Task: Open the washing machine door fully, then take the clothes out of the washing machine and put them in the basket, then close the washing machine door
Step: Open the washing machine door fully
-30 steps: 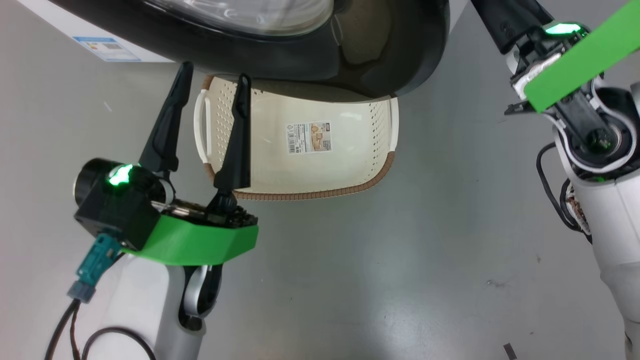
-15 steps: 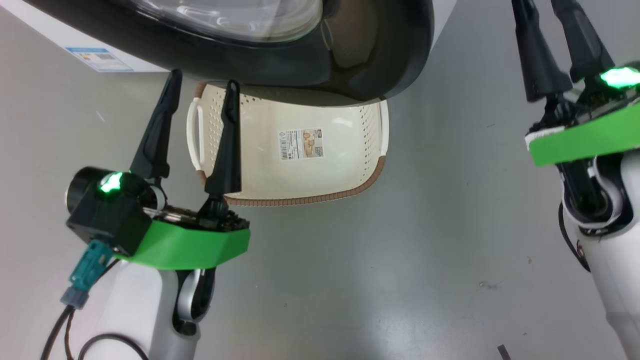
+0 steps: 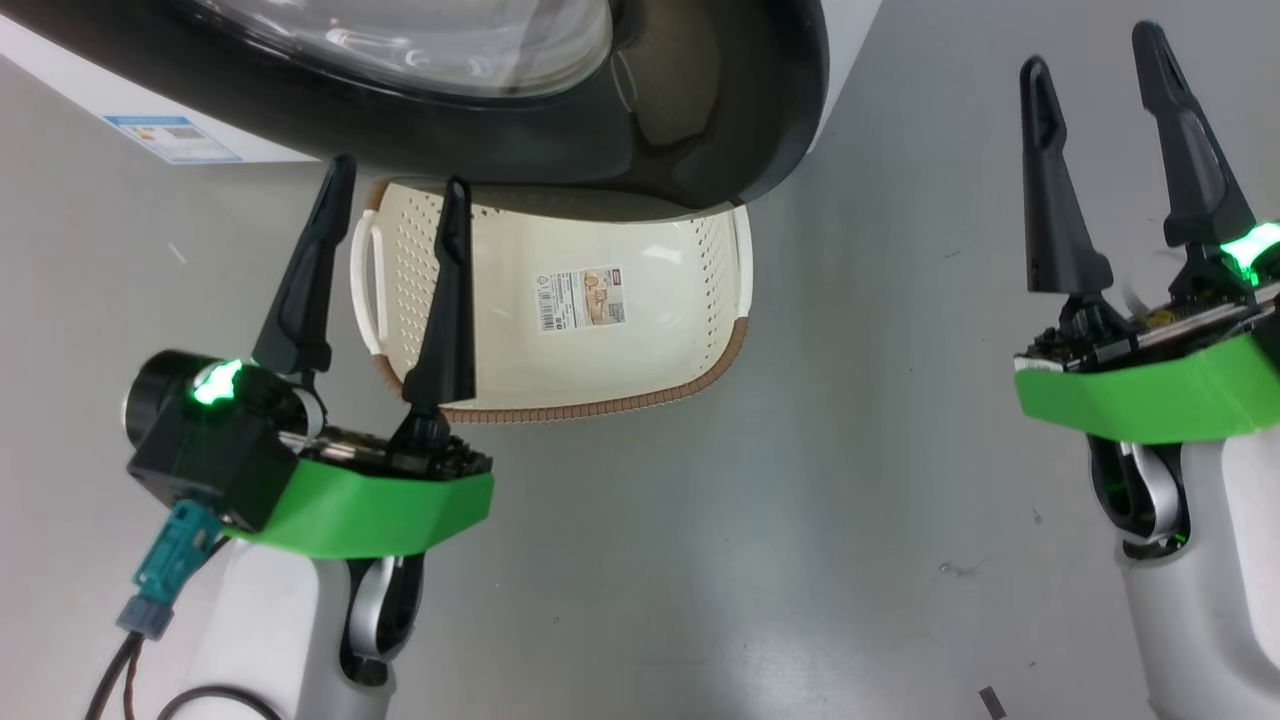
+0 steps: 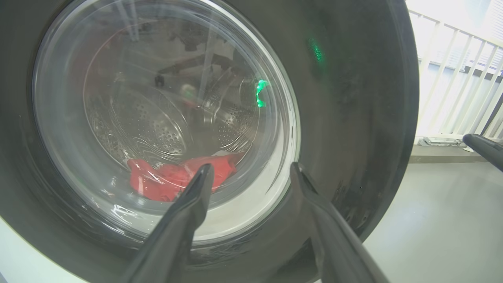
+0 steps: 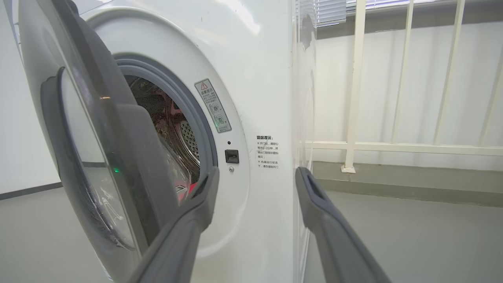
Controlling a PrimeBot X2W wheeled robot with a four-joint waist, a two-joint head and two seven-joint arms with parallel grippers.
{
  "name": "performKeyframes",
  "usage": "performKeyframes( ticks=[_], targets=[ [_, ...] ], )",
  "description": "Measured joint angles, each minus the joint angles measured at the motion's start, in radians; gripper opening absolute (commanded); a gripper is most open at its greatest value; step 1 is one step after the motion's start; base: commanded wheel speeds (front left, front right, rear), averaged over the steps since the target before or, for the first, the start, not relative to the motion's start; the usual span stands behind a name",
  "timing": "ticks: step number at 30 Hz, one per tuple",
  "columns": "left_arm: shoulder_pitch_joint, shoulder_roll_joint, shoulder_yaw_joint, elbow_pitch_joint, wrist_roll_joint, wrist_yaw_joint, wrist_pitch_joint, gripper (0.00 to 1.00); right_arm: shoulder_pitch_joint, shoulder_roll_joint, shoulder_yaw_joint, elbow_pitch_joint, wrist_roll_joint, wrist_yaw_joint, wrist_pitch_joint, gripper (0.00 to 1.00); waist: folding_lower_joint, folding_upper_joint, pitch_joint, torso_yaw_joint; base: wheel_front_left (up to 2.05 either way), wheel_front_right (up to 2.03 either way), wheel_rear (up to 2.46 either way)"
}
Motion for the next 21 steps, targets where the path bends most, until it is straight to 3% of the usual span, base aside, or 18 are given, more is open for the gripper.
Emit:
performKeyframes(
  ticks=[8,21],
  targets=[
    [0.004,0.0,0.013,-0.022,0.009,0.0,0.0,1.0,0.086,0.046,-0.053,-0.037,-0.105,0.0,-0.023,1.0,0.0,0.0,0.004,-0.01,0.0,0.0,0.0],
    [0.006,0.0,0.024,-0.034,0.027,-0.001,0.0,1.0,0.113,0.051,-0.045,-0.038,-0.104,0.0,-0.026,1.0,0.0,-0.0001,0.014,-0.018,0.0,0.0,0.0]
  ],
)
